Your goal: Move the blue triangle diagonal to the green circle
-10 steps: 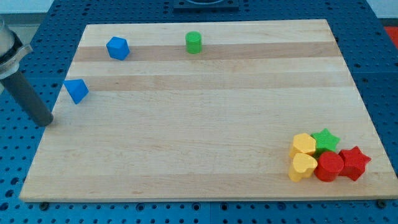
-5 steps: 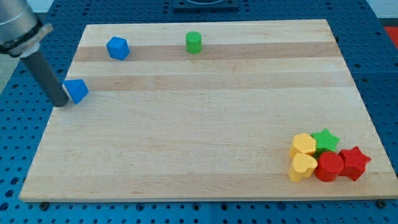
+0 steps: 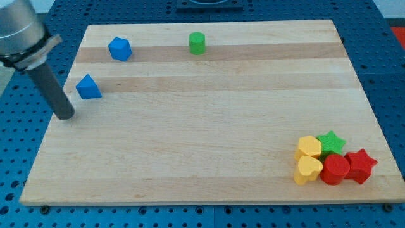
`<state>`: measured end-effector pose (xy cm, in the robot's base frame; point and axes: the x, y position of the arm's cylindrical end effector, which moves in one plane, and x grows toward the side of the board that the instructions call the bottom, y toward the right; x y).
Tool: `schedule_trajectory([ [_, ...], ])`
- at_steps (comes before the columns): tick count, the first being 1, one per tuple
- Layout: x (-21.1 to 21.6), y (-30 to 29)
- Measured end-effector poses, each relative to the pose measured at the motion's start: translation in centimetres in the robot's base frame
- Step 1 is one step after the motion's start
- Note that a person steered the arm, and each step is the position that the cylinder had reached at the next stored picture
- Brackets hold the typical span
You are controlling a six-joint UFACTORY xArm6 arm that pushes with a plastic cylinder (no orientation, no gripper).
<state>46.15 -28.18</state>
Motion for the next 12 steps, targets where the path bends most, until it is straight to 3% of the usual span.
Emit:
schedule_trajectory([
  [2, -7.7, 0.8],
  [4, -6.9, 4.7],
  [6, -4.3, 16.7],
  [8, -1.8, 23.4],
  [9, -5.4, 22.4],
  [12, -5.9, 7.8],
])
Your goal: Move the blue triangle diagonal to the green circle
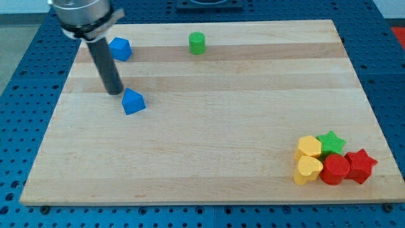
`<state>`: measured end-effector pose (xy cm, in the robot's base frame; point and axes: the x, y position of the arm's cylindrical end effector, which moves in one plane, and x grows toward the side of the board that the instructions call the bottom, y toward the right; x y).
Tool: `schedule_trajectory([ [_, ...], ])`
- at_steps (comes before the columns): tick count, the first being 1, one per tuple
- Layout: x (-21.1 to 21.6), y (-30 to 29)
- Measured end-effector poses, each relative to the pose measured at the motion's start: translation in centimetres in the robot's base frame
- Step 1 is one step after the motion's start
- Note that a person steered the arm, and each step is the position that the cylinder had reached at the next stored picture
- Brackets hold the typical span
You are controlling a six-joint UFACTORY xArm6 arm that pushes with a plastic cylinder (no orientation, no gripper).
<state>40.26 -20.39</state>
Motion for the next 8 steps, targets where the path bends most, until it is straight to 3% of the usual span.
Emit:
schedule_trajectory([
  [2, 5.1, 3.2],
  [5, 8.4, 18.2],
  [6, 8.8, 16.3],
  [8, 8.8, 6.5],
])
